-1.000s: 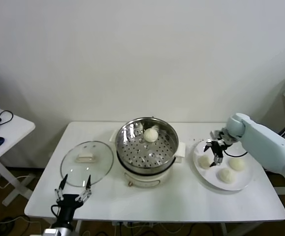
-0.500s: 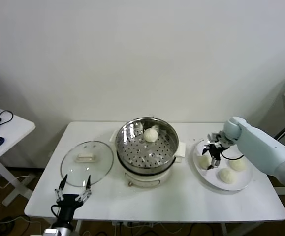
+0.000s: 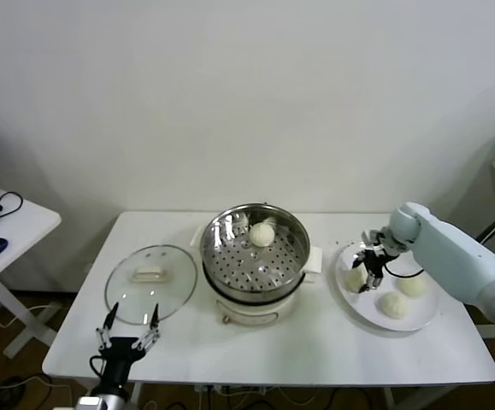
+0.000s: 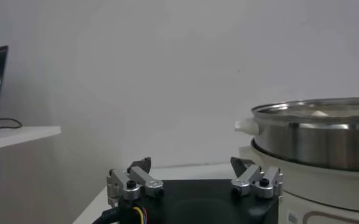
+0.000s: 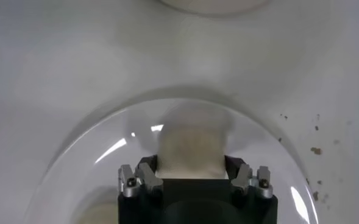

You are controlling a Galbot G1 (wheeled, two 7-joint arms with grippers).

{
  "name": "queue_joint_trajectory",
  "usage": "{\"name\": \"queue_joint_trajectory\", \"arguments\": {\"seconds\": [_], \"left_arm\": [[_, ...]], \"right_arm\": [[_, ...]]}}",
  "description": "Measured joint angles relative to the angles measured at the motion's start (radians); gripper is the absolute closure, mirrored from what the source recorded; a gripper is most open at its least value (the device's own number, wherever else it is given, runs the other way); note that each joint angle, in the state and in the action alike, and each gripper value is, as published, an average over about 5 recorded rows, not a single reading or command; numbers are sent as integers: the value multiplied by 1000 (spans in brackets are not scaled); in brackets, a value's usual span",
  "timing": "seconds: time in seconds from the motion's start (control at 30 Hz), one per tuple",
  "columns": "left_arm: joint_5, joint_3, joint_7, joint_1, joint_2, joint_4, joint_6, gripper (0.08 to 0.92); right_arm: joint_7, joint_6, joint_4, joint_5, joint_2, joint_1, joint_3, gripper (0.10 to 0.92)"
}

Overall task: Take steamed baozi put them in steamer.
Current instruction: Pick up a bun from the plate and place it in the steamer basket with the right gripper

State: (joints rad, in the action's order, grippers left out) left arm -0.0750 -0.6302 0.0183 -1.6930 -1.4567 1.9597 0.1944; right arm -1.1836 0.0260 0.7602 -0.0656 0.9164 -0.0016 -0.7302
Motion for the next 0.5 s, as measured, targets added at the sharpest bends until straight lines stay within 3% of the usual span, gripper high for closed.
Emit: {"name": "queue_joint_trajectory", "arguments": {"seconds": [0.5], "left_arm": [[1,16,0,11,-3,14,-5,177]], "right_arm": [[-14,-72,51,280,-20,259,-172,313]]}}
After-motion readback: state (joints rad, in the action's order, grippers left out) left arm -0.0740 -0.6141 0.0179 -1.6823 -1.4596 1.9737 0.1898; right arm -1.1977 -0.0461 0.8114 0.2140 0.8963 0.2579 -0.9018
